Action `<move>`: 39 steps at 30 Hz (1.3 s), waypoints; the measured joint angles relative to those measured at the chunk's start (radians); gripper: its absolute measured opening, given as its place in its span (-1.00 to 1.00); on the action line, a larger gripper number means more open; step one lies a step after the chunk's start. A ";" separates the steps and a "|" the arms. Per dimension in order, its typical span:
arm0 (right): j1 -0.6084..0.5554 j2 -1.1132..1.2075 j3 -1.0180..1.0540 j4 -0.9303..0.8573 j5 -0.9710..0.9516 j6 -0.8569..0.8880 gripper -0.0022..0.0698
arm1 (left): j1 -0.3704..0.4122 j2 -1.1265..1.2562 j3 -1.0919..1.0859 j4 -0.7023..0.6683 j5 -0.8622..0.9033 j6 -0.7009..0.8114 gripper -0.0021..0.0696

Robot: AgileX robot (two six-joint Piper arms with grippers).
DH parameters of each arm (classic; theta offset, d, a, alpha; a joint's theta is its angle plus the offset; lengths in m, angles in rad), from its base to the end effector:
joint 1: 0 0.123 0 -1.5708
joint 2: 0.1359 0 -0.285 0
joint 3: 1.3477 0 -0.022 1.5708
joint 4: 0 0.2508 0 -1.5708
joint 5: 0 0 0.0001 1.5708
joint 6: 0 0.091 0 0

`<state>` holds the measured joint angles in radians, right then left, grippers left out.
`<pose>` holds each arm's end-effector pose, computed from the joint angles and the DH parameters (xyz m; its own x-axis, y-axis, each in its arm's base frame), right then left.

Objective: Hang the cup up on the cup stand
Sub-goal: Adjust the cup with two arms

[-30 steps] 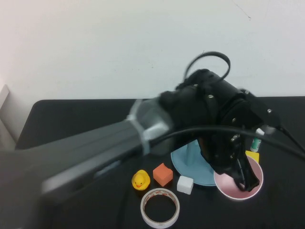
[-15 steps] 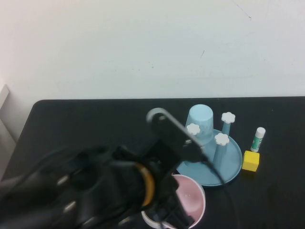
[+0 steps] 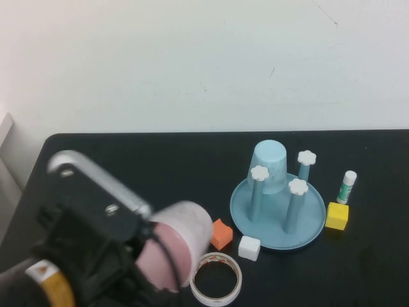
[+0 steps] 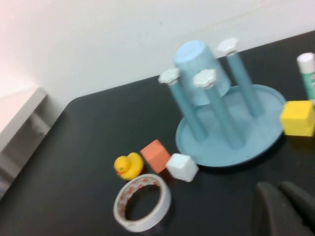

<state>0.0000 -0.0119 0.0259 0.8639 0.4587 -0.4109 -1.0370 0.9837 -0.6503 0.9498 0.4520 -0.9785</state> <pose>0.0490 0.0307 0.1783 -0.3436 0.3656 -0.8650 -0.2104 0.8677 0.4503 0.1286 -0.1540 0.2973 -0.3042 0.3687 -0.8784 0.6258 0.7725 0.1075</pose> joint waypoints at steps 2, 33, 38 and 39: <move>0.000 0.000 0.000 0.045 0.024 -0.045 -0.94 | 0.000 -0.043 0.042 0.181 -0.012 -0.118 -0.93; 0.039 0.703 -0.360 0.814 0.491 -0.412 0.82 | 0.000 -0.012 0.043 0.748 0.075 -0.388 -0.93; 0.039 0.877 -0.445 0.816 0.553 -0.428 0.86 | 0.000 -0.012 0.027 0.748 0.127 -0.533 -0.93; 0.039 0.899 -0.460 0.816 0.566 -0.438 0.86 | 0.000 -0.012 0.027 0.748 0.127 -0.525 -0.93</move>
<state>0.0391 0.8874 -0.4341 1.6802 1.0245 -0.8488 -1.0370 0.9713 -0.6235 1.6981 0.5787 -1.5038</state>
